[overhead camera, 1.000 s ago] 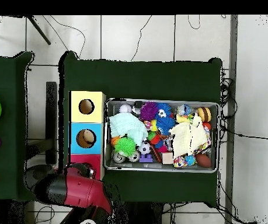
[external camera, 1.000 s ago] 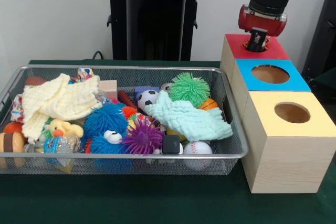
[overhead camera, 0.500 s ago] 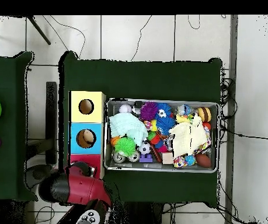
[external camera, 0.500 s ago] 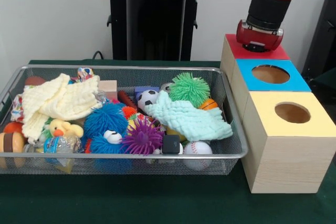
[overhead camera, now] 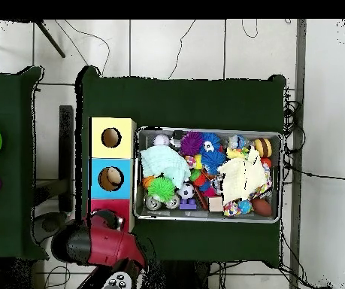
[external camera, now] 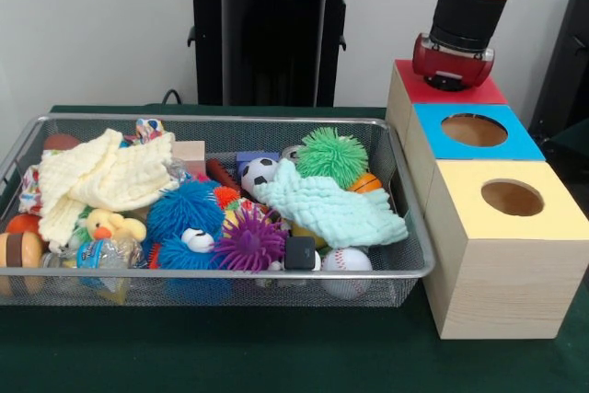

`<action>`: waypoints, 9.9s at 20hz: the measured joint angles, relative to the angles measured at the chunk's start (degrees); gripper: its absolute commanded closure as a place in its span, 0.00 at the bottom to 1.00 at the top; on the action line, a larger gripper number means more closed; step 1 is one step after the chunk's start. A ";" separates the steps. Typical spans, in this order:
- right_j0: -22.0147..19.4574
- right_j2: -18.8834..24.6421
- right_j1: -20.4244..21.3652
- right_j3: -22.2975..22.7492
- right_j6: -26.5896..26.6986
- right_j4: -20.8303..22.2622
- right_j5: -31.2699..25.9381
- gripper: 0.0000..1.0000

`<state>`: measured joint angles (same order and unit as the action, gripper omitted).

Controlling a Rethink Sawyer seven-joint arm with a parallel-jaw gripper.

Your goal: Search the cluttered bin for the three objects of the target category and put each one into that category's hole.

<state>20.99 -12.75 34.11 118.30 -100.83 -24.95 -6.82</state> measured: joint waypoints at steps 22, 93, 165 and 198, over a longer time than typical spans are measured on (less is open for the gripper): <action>4.40 -5.13 4.53 -0.89 0.01 0.05 -14.95 1.00; -33.83 11.47 5.26 -24.65 0.22 30.89 -33.20 1.00; -62.08 36.71 -6.07 -57.25 34.31 49.18 -59.65 1.00; -67.27 38.23 -2.41 -42.93 38.05 49.98 -54.06 1.00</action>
<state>-46.28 25.48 31.70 75.37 -62.78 25.03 -60.88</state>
